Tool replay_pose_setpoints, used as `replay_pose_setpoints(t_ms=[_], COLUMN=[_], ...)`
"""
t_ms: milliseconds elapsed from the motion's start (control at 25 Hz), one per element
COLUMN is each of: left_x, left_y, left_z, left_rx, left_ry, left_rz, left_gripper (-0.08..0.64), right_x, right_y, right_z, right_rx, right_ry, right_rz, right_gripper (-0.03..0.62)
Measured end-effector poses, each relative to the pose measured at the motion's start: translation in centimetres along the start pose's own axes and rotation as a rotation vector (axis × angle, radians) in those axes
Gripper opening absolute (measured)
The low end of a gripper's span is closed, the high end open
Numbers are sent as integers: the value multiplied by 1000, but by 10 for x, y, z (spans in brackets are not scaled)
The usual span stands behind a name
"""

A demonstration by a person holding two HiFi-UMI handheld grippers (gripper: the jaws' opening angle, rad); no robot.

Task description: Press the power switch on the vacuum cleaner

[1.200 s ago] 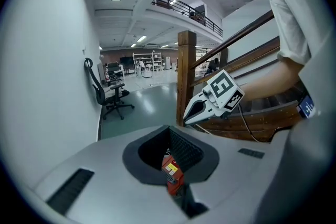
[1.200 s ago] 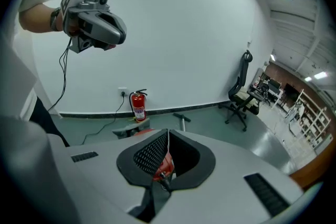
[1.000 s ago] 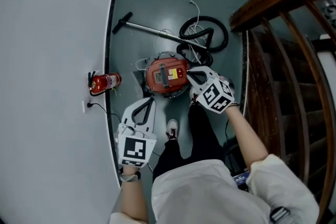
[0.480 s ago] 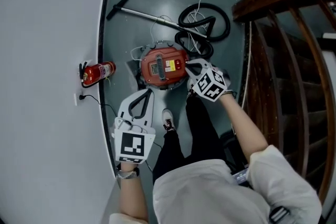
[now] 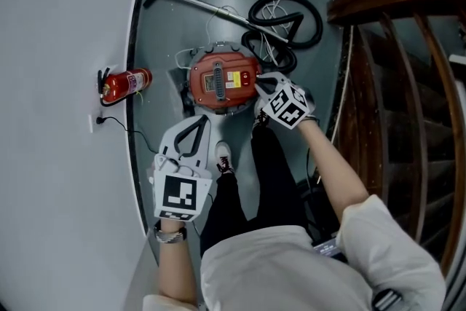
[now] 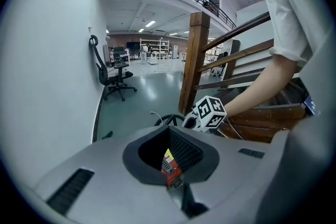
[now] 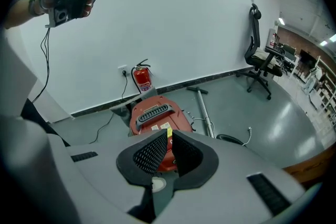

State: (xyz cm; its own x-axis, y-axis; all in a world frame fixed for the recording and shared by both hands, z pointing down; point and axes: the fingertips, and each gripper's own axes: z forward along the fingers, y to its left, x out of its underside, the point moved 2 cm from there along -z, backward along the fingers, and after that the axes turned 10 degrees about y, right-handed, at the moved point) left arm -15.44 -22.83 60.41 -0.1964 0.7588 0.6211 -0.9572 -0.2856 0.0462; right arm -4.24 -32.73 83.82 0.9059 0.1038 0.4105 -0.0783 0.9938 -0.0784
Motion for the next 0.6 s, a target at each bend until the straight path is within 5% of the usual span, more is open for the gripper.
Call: replay_pose_setpoints(t_ms=[600], left_x=[32], left_y=[9], left_z=[29], left_rx=[8], left_ry=[42], left_rz=[-42], left_gripper=[2], right_x=[8], right_y=[-11], right_z=[76], right_rx=[-65], right_ry=[88], right_rz=[-85], right_gripper=[32])
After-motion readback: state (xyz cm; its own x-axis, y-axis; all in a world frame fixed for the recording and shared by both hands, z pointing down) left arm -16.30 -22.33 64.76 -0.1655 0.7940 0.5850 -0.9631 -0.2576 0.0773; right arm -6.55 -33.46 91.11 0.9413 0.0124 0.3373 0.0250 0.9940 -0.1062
